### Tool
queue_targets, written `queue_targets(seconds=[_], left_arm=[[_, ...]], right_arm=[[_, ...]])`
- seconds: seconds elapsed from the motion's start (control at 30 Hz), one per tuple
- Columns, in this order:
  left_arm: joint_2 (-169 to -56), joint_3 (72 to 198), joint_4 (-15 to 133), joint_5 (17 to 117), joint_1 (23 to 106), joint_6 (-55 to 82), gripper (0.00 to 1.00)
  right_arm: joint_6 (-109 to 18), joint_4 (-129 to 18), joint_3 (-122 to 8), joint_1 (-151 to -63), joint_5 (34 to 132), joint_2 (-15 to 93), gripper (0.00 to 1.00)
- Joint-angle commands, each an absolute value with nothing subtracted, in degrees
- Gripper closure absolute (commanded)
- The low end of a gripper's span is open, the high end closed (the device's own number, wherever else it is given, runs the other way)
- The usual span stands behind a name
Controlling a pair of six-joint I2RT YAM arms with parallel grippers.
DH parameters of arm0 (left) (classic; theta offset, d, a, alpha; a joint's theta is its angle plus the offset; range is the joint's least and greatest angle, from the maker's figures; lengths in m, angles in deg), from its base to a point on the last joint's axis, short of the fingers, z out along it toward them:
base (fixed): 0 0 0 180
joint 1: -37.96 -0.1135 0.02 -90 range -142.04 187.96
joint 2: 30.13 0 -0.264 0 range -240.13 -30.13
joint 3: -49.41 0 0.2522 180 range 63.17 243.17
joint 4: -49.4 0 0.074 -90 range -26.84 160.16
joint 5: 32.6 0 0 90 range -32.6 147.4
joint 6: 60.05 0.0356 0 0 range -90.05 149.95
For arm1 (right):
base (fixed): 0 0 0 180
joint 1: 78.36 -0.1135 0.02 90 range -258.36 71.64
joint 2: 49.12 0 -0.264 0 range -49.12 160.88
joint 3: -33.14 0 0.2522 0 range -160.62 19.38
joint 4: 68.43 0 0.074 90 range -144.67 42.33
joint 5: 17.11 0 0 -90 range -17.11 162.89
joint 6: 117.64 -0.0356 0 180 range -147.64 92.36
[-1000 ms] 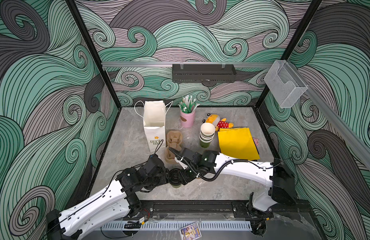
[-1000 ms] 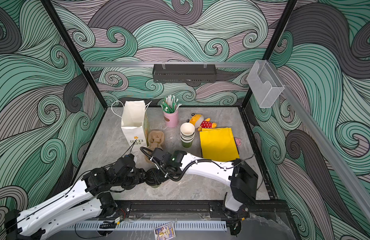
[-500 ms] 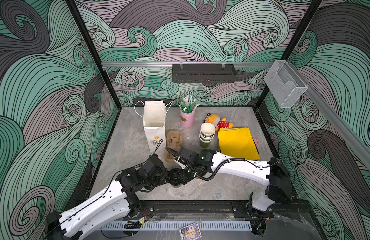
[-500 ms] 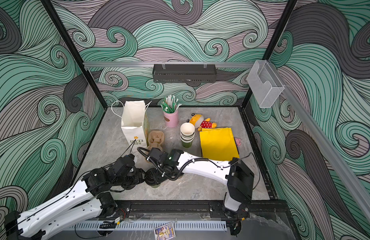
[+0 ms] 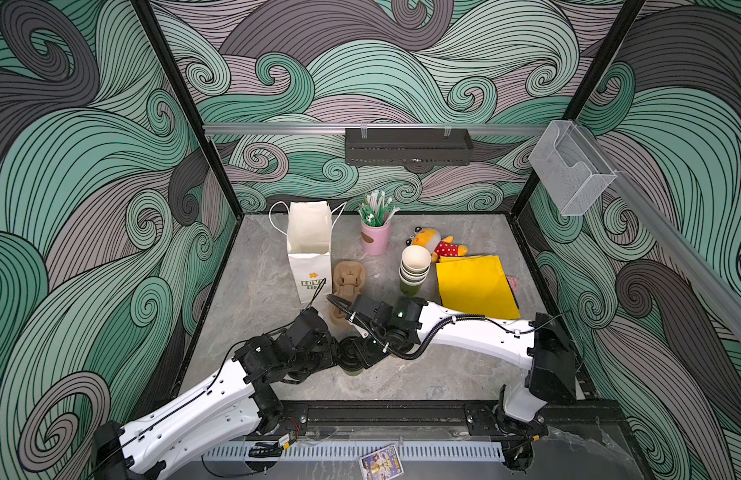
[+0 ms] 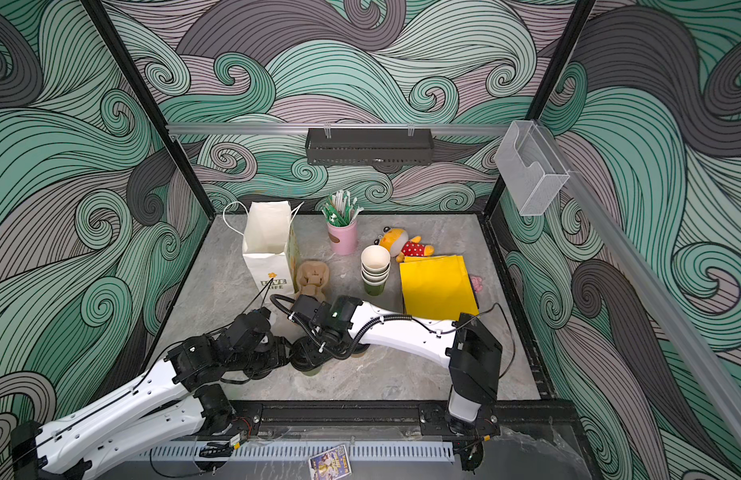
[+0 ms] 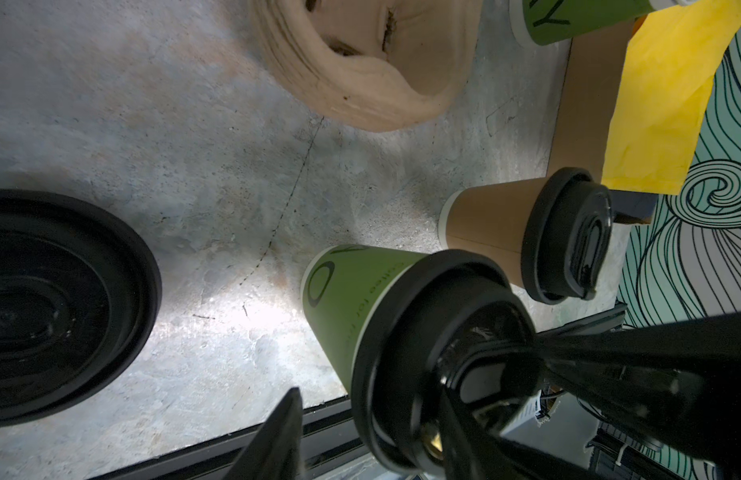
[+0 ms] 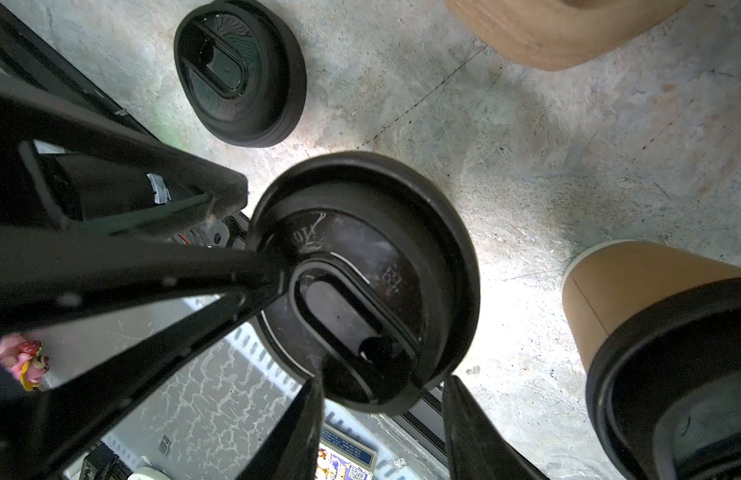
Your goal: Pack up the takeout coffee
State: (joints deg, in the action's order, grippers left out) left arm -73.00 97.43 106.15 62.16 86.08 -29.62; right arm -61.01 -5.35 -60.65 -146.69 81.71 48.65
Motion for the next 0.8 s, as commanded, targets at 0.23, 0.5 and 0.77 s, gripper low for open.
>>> queue_targets(seconds=[0.23, 0.5, 0.77], left_arm=[[-73.39, 95.82, 108.56, 61.80, 85.23, -28.02, 0.49], [-73.46, 95.80, 108.07, 61.73, 85.11, -27.55, 0.48], [-73.77, 96.13, 107.69, 61.89, 85.11, -27.18, 0.49]], right_arm=[[-60.05, -13.25, -58.06, -147.35, 83.85, 42.42, 0.50], [-64.61, -10.92, -51.48, -146.09, 79.13, 37.27, 0.58], [-66.05, -12.00, -50.20, -146.74, 80.79, 39.43, 0.65]])
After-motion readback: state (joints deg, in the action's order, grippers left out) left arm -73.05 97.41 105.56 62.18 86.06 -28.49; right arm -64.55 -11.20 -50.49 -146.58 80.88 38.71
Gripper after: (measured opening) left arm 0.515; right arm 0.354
